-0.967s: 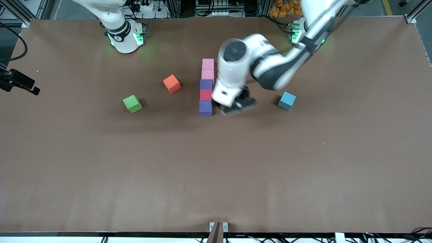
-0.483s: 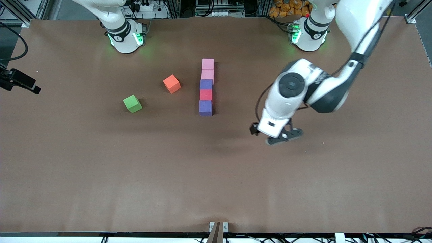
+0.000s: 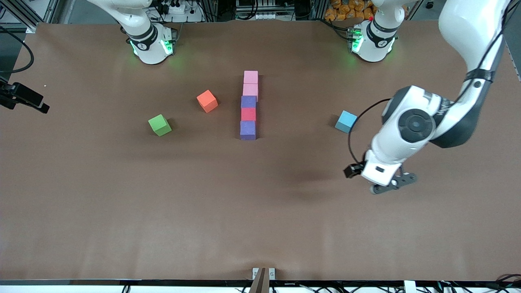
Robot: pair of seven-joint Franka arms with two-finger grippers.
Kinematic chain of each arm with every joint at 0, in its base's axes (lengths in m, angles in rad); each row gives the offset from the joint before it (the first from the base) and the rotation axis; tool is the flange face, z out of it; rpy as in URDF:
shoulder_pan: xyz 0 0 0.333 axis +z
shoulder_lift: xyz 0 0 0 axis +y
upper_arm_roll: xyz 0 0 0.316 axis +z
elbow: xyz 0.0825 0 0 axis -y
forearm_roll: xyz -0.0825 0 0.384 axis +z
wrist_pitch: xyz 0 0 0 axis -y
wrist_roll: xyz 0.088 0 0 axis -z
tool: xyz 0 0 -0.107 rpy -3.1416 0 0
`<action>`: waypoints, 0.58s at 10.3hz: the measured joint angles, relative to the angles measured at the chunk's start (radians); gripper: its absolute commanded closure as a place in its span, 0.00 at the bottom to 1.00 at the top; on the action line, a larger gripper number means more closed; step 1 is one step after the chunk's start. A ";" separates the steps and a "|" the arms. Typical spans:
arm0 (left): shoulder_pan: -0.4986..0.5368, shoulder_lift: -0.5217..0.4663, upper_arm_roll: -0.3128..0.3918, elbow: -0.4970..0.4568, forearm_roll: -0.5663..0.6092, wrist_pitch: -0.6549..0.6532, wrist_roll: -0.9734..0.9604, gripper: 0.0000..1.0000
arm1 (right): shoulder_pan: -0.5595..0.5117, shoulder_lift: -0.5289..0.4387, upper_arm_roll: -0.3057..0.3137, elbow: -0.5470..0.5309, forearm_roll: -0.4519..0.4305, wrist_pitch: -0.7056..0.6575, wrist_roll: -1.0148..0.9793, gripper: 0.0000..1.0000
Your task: Arrange blocks into number 1
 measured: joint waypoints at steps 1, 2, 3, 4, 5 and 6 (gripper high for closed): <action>-0.018 -0.016 0.066 0.001 -0.045 0.000 0.089 0.00 | 0.000 0.000 0.000 0.000 0.000 0.000 0.000 0.00; -0.051 -0.036 0.138 0.001 -0.112 0.000 0.177 0.00 | 0.000 0.000 0.000 0.000 0.000 0.000 0.000 0.00; -0.090 -0.063 0.206 0.001 -0.180 -0.004 0.254 0.00 | 0.000 0.000 0.000 0.000 0.000 0.000 0.000 0.00; -0.131 -0.095 0.270 0.002 -0.232 -0.026 0.315 0.00 | 0.000 0.000 0.000 0.000 0.000 0.000 0.000 0.00; -0.172 -0.132 0.330 0.002 -0.271 -0.059 0.373 0.00 | 0.000 0.000 0.000 0.000 0.000 0.000 0.000 0.00; -0.216 -0.174 0.399 0.002 -0.303 -0.092 0.429 0.00 | 0.000 0.000 0.000 0.000 0.000 0.000 0.000 0.00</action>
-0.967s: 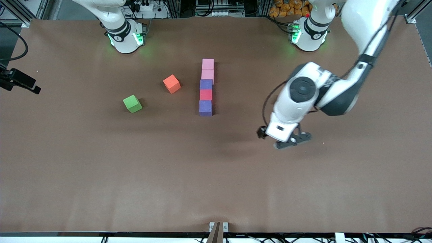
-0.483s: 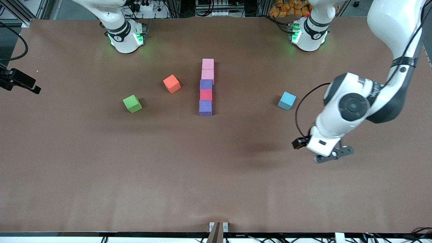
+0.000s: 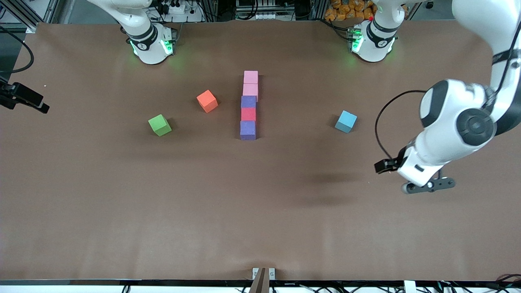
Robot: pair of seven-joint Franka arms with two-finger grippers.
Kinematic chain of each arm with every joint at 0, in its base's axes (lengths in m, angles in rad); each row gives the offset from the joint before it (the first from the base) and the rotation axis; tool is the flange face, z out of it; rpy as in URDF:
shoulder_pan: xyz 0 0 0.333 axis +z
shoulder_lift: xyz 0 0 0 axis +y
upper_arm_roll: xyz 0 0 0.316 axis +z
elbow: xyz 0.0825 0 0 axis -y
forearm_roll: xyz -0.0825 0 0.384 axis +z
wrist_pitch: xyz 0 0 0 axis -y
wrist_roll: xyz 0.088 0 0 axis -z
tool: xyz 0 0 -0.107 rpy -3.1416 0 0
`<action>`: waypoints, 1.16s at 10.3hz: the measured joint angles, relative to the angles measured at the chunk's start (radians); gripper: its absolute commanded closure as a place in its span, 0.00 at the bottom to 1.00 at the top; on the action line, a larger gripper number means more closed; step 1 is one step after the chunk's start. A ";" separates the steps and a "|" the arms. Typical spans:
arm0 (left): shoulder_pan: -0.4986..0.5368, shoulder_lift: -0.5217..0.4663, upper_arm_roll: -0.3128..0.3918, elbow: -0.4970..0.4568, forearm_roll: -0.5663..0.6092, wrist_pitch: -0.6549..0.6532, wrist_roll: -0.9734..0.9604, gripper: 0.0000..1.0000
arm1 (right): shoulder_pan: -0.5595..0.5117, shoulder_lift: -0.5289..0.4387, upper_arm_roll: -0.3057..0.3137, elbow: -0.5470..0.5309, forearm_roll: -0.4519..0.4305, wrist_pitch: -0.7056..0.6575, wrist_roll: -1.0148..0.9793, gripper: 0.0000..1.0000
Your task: Arrange blocks into number 1
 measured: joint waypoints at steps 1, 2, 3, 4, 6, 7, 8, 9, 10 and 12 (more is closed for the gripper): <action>-0.046 -0.044 0.072 -0.001 -0.023 -0.038 0.051 0.00 | 0.000 0.000 0.000 0.000 0.000 0.000 0.000 0.00; -0.083 -0.090 0.130 -0.002 -0.042 -0.076 0.085 0.00 | 0.000 0.000 0.000 0.000 0.000 0.000 0.000 0.00; -0.100 -0.134 0.162 -0.002 -0.059 -0.118 0.105 0.00 | 0.000 0.000 0.000 0.000 0.000 0.000 0.000 0.00; -0.103 -0.180 0.172 -0.002 -0.066 -0.173 0.116 0.00 | 0.000 0.000 0.000 0.001 0.000 0.000 0.000 0.00; -0.111 -0.266 0.193 -0.002 -0.067 -0.266 0.124 0.00 | 0.000 0.000 0.000 0.001 0.000 0.000 0.000 0.00; -0.112 -0.307 0.203 -0.002 -0.071 -0.300 0.152 0.00 | 0.000 0.000 0.000 0.001 0.000 0.000 0.000 0.00; -0.112 -0.341 0.211 -0.002 -0.076 -0.330 0.188 0.00 | 0.000 0.000 0.000 0.001 0.000 0.000 0.000 0.00; -0.111 -0.369 0.216 -0.001 -0.078 -0.353 0.219 0.00 | 0.000 0.000 0.000 0.001 0.000 0.000 0.000 0.00; -0.111 -0.388 0.218 0.000 -0.078 -0.366 0.240 0.00 | 0.000 0.000 0.001 0.001 0.000 0.000 0.000 0.00; -0.111 -0.396 0.218 0.000 -0.082 -0.370 0.263 0.00 | 0.000 0.000 0.001 0.001 0.000 0.000 0.000 0.00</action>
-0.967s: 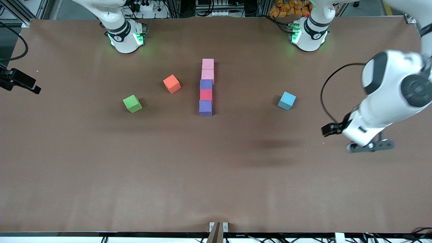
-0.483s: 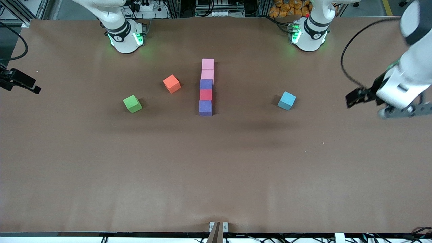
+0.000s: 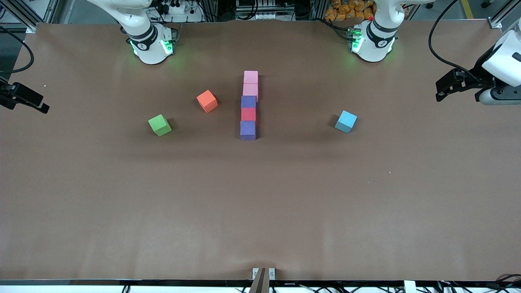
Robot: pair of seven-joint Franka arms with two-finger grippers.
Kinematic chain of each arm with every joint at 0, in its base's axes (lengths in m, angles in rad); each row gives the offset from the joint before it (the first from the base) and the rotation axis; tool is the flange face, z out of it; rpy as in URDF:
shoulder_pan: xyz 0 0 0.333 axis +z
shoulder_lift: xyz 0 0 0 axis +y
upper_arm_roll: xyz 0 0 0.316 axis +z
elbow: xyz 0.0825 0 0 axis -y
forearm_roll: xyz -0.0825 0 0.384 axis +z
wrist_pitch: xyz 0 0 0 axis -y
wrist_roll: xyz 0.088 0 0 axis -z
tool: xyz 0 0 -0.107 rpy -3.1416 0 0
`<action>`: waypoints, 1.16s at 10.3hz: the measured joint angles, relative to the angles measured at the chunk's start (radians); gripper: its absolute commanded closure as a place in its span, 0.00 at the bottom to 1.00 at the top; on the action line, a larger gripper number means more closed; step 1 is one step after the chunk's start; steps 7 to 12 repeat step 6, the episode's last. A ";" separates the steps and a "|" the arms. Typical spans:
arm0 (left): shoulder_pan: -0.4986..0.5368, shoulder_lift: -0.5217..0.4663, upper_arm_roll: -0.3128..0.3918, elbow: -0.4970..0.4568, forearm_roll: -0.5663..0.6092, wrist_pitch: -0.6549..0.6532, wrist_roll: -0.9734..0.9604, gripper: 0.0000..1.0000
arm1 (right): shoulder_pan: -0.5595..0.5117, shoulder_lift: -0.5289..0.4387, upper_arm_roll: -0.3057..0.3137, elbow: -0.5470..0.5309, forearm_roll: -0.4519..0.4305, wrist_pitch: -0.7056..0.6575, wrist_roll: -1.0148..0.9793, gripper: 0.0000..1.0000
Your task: Arrange blocks into number 1
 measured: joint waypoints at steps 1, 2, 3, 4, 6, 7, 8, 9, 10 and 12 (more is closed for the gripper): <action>0.000 0.000 0.000 0.003 -0.014 0.000 0.025 0.00 | 0.000 0.000 0.000 0.000 0.000 0.000 0.000 0.00; 0.000 0.000 0.000 0.011 -0.026 -0.003 0.054 0.00 | 0.000 0.000 0.000 0.000 0.000 0.000 0.000 0.00; 0.000 0.000 0.000 0.022 -0.028 -0.007 0.069 0.00 | 0.000 0.000 0.000 0.000 0.000 0.000 0.000 0.00; 0.000 0.000 0.000 0.029 -0.028 -0.013 0.073 0.00 | 0.000 0.000 0.000 0.000 0.000 0.000 0.000 0.00; 0.000 0.000 0.000 0.033 -0.028 -0.024 0.074 0.00 | 0.000 0.000 0.000 0.000 0.000 0.000 0.000 0.00; 0.000 0.000 0.000 0.033 -0.028 -0.024 0.074 0.00 | 0.000 0.000 0.000 0.000 0.000 0.000 0.000 0.00; 0.000 0.000 0.000 0.033 -0.028 -0.024 0.074 0.00 | 0.000 0.000 0.000 0.000 0.000 0.000 0.000 0.00; 0.000 0.000 0.000 0.033 -0.028 -0.024 0.074 0.00 | 0.000 0.000 0.000 0.000 0.000 0.000 0.000 0.00; 0.000 0.000 0.000 0.033 -0.028 -0.024 0.074 0.00 | 0.000 0.000 0.000 0.000 0.000 0.000 0.000 0.00; 0.000 0.000 0.000 0.033 -0.028 -0.024 0.074 0.00 | 0.000 0.000 0.000 0.000 0.000 0.000 0.000 0.00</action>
